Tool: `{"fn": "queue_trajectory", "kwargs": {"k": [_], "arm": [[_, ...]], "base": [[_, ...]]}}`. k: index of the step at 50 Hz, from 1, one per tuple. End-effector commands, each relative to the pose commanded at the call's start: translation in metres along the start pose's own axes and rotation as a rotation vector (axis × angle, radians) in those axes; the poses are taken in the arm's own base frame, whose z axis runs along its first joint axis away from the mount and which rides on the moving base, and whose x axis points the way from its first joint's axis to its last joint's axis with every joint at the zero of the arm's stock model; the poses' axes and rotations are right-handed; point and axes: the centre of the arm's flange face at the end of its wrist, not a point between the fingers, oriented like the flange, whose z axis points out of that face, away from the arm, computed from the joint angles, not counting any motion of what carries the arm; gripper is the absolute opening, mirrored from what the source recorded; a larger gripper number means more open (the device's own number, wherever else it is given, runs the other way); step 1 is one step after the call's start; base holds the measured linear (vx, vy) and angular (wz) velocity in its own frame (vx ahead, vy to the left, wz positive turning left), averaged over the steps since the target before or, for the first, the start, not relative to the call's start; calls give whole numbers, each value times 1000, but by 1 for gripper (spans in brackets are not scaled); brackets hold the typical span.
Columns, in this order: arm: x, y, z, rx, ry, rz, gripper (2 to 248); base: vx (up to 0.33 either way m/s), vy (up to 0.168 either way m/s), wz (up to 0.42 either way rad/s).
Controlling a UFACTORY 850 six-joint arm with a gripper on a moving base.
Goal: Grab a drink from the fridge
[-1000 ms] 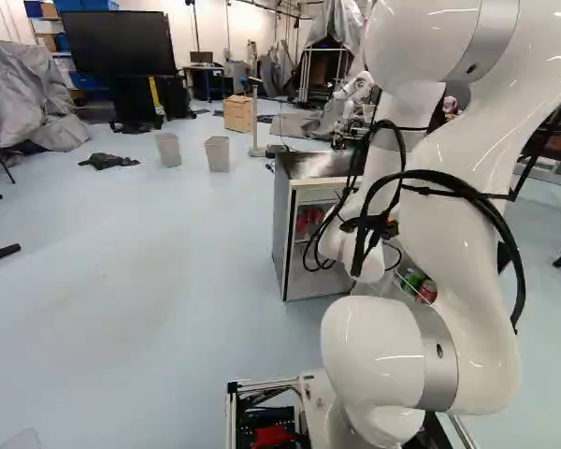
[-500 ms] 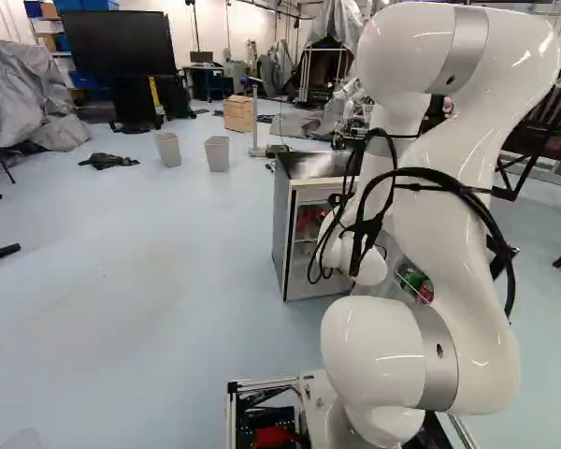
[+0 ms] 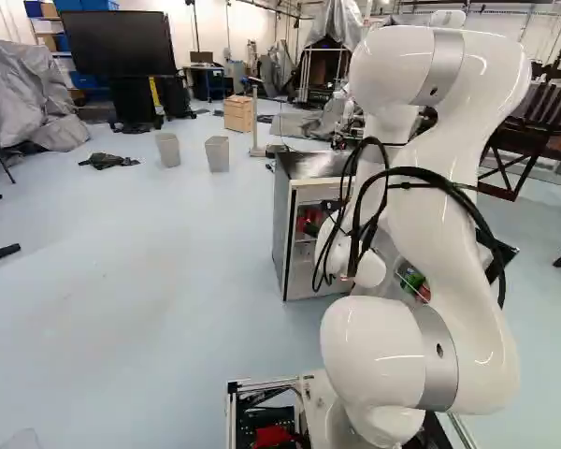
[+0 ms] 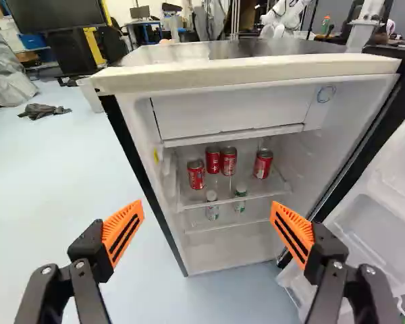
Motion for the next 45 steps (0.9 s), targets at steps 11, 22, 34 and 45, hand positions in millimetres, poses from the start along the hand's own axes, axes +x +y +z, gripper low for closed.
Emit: {"fn": "queue_trajectory", "kwargs": {"k": [11, 22, 34, 45], "arm": [[-10, -1, 9, 20, -19, 0, 247], [-21, -2, 18, 49, -37, 0, 247], [-33, -1, 28, 73, -53, 2, 247], [-38, 5, 36, 73, -55, 6, 247]], "base": [[0, 0, 0], [0, 0, 0], [0, 0, 0], [0, 0, 0]]}}
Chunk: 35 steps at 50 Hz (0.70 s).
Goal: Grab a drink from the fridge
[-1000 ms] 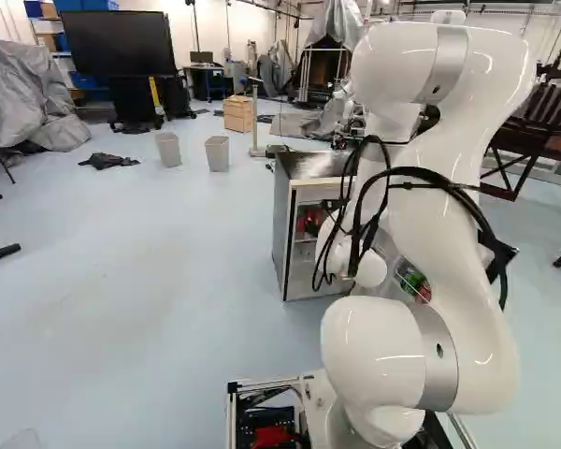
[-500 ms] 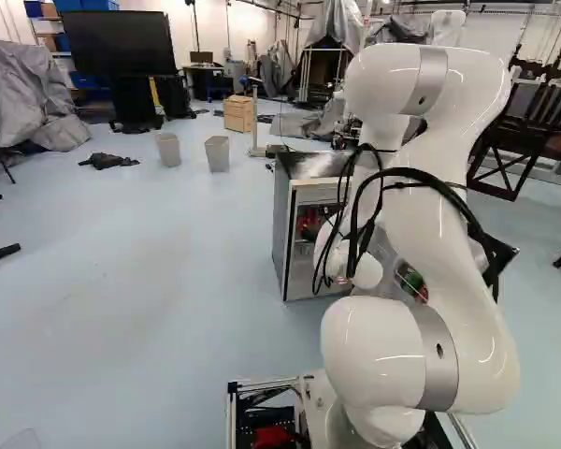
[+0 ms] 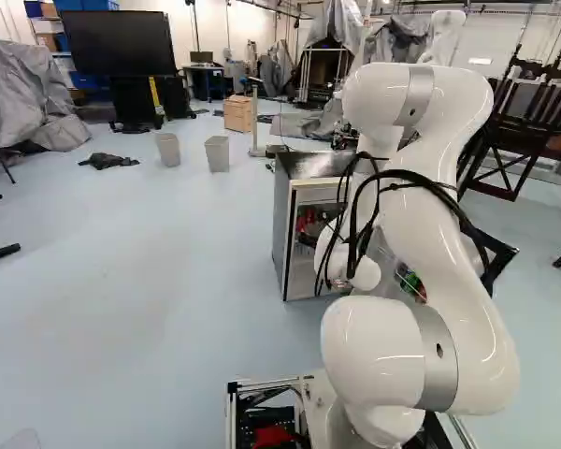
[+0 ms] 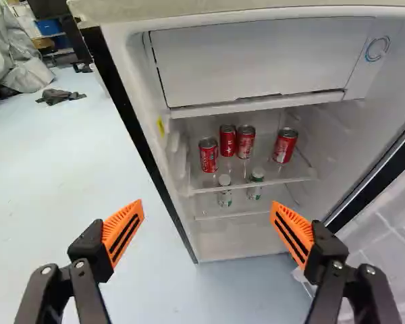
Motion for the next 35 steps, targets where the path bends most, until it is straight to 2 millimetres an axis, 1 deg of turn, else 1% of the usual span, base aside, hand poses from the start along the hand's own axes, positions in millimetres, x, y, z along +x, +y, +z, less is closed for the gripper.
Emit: {"fn": "queue_trajectory", "kwargs": {"k": [35], "arm": [[3, 22, 17, -23, 28, 7, 247]], "base": [[0, 0, 0]]}}
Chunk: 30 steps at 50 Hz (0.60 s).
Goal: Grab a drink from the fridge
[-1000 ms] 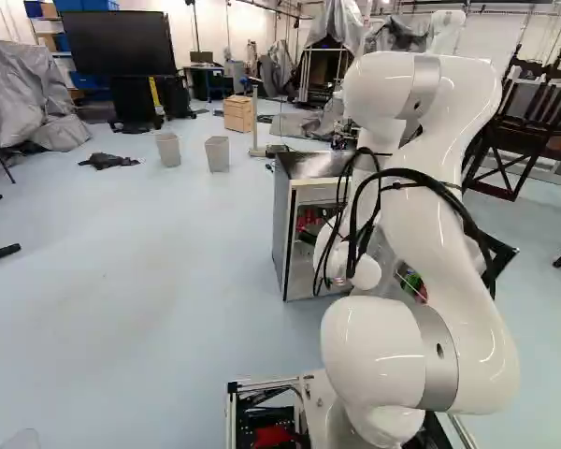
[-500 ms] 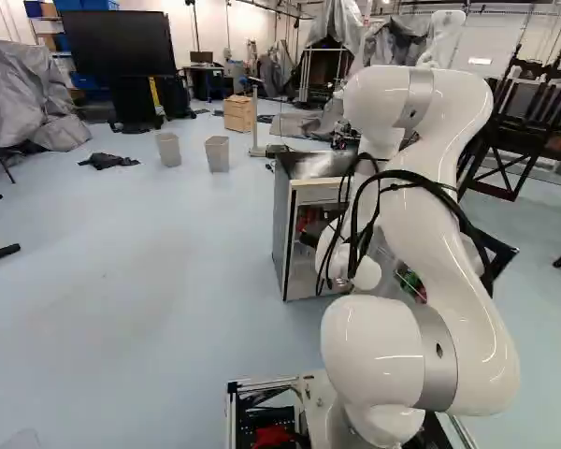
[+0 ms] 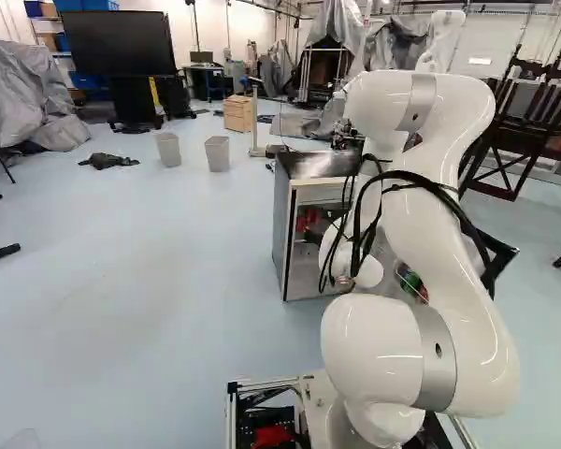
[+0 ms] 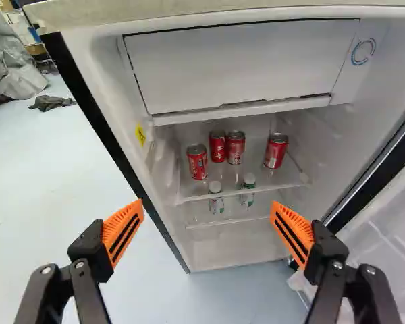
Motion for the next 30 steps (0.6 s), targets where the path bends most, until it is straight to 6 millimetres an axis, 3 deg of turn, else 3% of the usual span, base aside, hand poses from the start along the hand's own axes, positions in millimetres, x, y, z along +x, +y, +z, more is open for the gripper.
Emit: {"fn": "queue_trajectory", "kwargs": {"k": [30], "arm": [[2, 16, 12, 21, 22, -1, 247]], "base": [[0, 0, 0]]}}
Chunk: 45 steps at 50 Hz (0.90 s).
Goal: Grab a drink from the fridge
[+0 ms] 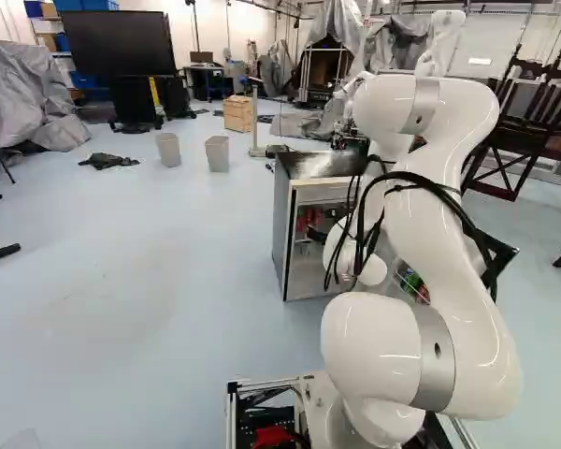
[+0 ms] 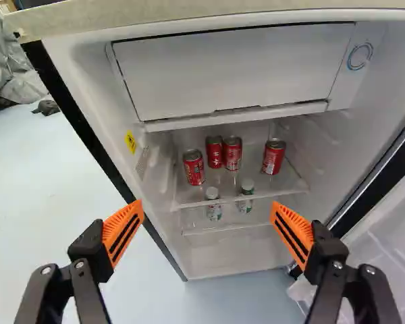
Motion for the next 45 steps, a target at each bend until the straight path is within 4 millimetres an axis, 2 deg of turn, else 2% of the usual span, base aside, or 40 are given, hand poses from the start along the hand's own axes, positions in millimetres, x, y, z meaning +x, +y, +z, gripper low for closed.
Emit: {"fn": "queue_trajectory", "kwargs": {"k": [33, 45], "arm": [[3, 27, 28, 40, 47, -15, 247], [-5, 37, 47, 61, 58, -21, 247]], "base": [[0, 0, 0], [0, 0, 0]]}}
